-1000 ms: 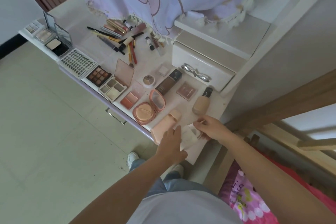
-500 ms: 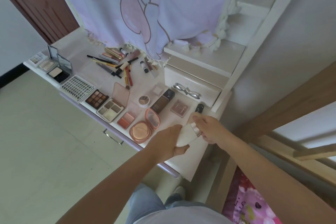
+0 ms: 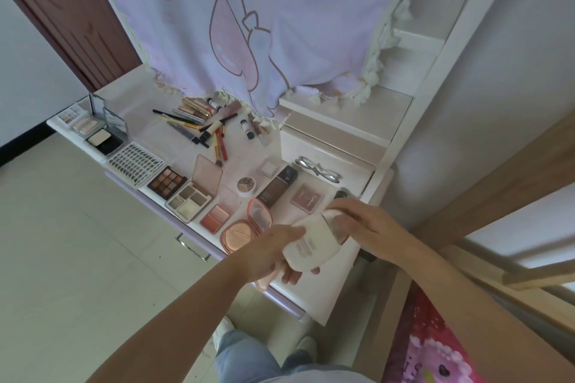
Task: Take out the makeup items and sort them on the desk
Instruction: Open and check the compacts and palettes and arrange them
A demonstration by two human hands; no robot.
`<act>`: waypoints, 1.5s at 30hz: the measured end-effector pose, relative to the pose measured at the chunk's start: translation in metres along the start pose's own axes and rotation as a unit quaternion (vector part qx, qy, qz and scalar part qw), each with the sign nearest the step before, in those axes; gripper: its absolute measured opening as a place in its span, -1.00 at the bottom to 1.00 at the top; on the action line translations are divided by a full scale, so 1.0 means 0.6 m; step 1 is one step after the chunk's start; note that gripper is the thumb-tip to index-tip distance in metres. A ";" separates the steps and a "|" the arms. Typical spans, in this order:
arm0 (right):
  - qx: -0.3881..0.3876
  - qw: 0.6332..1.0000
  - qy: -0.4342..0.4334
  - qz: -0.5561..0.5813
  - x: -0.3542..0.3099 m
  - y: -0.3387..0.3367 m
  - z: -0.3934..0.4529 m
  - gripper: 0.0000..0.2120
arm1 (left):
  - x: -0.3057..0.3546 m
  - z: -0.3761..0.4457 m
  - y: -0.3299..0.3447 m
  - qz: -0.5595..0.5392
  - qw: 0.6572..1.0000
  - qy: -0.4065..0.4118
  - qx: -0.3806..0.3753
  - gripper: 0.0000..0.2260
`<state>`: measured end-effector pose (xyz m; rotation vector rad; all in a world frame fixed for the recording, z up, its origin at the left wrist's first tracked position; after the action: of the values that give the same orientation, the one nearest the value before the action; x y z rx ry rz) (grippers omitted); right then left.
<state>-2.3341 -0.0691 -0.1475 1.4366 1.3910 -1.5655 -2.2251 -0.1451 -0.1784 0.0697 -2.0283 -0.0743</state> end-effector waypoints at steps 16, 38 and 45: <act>0.013 0.969 0.062 0.238 0.008 -0.015 0.008 -0.53 | -0.011 -0.003 -0.018 -0.081 0.996 0.010 0.022 -0.66; -0.011 0.965 0.252 0.069 0.189 0.068 0.007 -0.73 | -0.178 0.010 0.027 -0.149 0.959 -0.208 0.119 -0.92; -0.014 0.965 0.262 -0.012 0.218 0.079 0.026 -0.75 | -0.211 0.023 0.020 -0.117 0.941 -0.231 0.218 -0.88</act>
<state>-2.3272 -0.0688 -0.2874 1.9118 1.7172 -1.2144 -2.1819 -0.1225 -0.2965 0.6247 -2.4649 0.2324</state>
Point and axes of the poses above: each hand's wrist, its own z-axis towards the middle knuckle, its own y-axis out of the palm, x = y × z, the point moved 6 cm from there along z, towards the middle knuckle, and after that the axes turned 12 degrees about z, right-handed, at the moved point
